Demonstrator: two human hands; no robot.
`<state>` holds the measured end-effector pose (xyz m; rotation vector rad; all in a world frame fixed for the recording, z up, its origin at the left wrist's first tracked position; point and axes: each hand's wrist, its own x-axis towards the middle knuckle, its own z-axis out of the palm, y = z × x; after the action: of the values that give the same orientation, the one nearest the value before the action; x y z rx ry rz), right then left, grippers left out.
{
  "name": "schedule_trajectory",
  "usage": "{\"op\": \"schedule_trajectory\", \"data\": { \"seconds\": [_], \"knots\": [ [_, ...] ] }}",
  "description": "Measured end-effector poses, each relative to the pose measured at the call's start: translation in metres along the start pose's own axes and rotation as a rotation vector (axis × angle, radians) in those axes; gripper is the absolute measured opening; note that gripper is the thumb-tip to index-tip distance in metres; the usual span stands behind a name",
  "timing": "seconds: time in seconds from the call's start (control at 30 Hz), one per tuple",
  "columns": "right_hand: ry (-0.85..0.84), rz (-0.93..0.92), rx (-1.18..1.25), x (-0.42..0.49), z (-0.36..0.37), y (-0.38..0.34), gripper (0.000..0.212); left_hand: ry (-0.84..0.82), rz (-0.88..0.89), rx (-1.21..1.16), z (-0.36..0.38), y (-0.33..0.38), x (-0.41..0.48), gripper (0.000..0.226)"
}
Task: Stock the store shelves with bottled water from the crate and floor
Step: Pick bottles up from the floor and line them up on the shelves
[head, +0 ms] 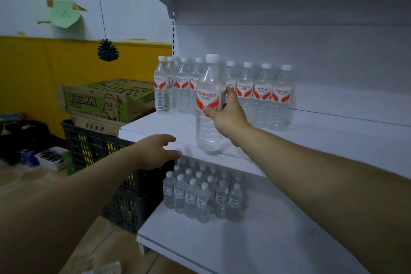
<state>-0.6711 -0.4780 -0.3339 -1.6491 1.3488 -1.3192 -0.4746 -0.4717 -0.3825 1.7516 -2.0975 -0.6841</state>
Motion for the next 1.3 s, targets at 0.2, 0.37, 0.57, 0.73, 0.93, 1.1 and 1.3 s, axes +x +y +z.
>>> {"op": "schedule_trajectory", "data": {
  "seconds": [0.2,0.37,0.57,0.73,0.93,1.1,1.3],
  "knots": [
    [0.033,-0.015,0.015,0.076,0.032,0.039,0.071,0.135,-0.070,0.217,-0.007,-0.045,0.082,0.068],
    [0.031,-0.034,-0.014,0.122,0.058,0.053,0.065,0.145,-0.112,0.348,-0.012,-0.067,0.128,0.071],
    [-0.079,-0.035,-0.102,0.144,0.072,0.071,0.082,0.171,-0.083,0.401,-0.013,-0.080,0.155,0.071],
    [-0.043,-0.051,-0.113,0.174,0.102,0.077,0.077,0.204,-0.037,0.466,-0.005,-0.088,0.157,0.076],
    [-0.008,-0.084,-0.124,0.206,0.136,0.087,0.077,0.257,-0.008,0.479,-0.001,-0.088,0.158,0.063],
    [0.023,-0.080,-0.140,0.222,0.150,0.091,0.076,0.249,-0.005,0.479,-0.002,-0.090,0.160,0.068],
    [0.091,-0.069,-0.170,0.233,0.161,0.095,0.078,0.236,-0.002,0.487,-0.002,-0.089,0.159,0.064]
  ]
}}
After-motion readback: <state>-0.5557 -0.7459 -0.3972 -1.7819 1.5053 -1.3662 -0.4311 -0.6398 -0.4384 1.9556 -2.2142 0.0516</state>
